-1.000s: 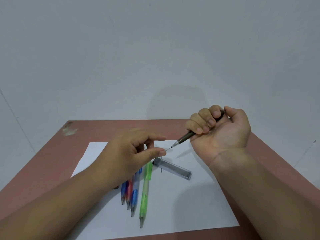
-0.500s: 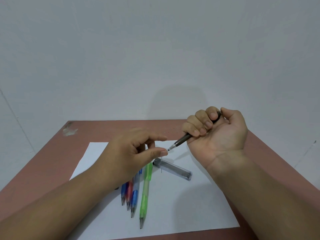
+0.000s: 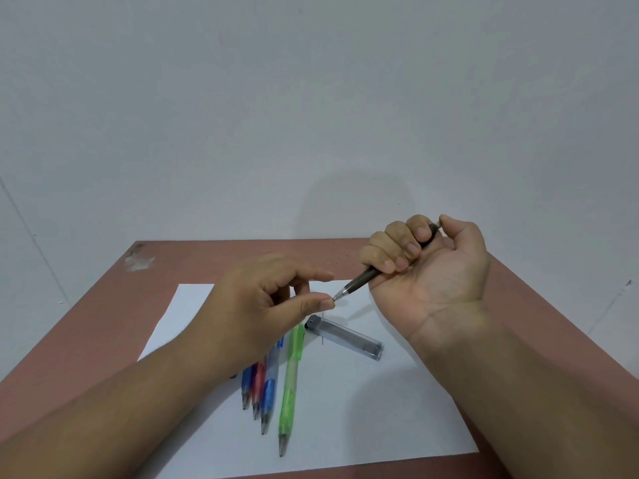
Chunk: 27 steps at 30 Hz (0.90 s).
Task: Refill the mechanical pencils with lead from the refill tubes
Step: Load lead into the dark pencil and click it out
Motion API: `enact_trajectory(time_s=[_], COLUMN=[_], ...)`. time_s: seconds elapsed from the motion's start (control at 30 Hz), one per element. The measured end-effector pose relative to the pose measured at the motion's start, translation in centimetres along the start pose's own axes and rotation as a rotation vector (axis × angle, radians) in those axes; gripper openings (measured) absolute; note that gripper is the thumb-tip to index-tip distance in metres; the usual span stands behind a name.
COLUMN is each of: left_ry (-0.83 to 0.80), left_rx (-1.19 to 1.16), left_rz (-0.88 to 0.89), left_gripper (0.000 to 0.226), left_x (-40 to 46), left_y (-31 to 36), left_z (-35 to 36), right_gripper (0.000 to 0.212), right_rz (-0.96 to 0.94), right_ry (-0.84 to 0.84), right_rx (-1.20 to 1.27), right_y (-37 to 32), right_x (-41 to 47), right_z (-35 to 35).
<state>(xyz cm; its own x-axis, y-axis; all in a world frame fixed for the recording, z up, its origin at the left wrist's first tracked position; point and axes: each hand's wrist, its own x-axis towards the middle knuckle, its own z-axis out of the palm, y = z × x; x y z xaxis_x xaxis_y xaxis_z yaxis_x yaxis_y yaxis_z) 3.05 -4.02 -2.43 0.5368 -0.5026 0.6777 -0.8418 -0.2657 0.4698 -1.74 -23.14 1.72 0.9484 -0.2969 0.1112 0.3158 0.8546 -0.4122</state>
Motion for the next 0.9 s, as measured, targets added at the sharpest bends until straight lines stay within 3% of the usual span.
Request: enact_trajectory(time_s=[0.4,0.6,0.8,0.9], left_ry=[0.039,0.070,-0.008,-0.071], left_rx=[-0.042,-0.080,0.044,0.049], left_rz=[-0.114,-0.296,-0.159,-0.086], left_gripper=[0.017,0.011,0.017,0.017], left_x=[0.1,0.1,0.1,0.1], left_y=[-0.1,-0.5,-0.4,0.6], left_z=[-0.2,-0.9,-1.3,-0.9], right_gripper=[0.032,0.020,0.030,0.012], right_rz=[0.004,0.075,0.058,0.041], right_ry=[0.009,0.057,0.054,0.026], right_rx=[-0.132,-0.604,-0.805,-0.887], right_y=[0.6,1.6,1.2,0.4], right_x=[0.2,0.5,0.5,0.2], right_z=[0.3,-0.3,-0.1,0.6])
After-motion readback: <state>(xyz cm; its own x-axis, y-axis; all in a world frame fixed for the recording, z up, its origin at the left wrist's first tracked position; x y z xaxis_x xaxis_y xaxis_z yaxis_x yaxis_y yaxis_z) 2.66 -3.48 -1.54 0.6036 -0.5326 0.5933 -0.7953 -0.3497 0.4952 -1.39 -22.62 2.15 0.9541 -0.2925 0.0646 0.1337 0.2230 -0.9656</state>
